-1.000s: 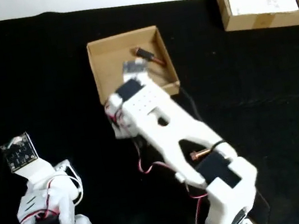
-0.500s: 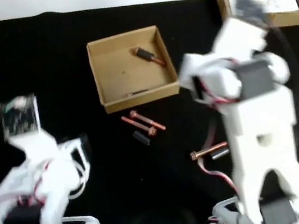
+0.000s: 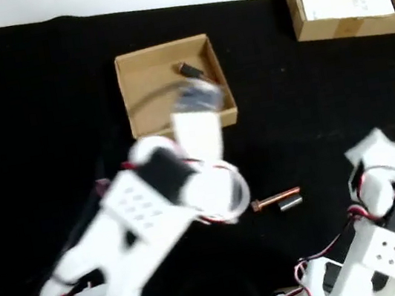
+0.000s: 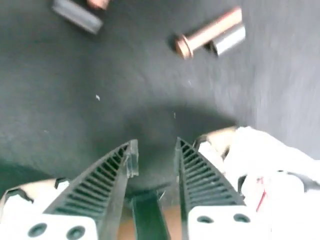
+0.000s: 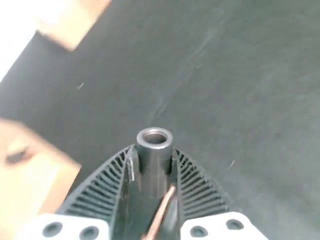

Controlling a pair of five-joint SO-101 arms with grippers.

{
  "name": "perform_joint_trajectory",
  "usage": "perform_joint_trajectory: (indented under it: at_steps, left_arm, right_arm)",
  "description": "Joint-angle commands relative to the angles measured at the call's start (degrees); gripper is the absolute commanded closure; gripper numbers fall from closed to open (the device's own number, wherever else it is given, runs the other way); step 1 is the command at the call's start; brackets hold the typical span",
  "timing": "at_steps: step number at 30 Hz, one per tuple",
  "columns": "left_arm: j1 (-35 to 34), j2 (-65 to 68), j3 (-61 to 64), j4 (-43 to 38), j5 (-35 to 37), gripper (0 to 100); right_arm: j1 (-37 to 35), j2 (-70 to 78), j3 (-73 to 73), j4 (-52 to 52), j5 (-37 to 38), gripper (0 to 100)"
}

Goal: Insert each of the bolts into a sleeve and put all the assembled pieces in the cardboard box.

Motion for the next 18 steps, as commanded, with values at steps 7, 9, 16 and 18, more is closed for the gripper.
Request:
perform_joint_trajectory:
  at_steps: [7, 9, 16, 18]
  left_arm:
    - [5.6, 17.6, -2.3, -10.6, 0.4, 92]
    - [5.4, 20.3, -2.8, -14.6, 0.4, 100]
    - [5.7, 30.5, -10.2, -18.0, 0.6, 99]
    - [5.7, 34.2, -13.4, -17.9, 0.7, 99]
  right_arm:
    - [21.3, -19.6, 27.9, -23.9, 7.9, 99.1]
    - [25.9, -23.6, 32.0, -27.6, 10.2, 99.1]
    - [36.4, -37.4, 44.9, -36.2, 16.4, 99.1]
    - [37.1, -41.5, 48.0, -36.9, 17.8, 99.1]
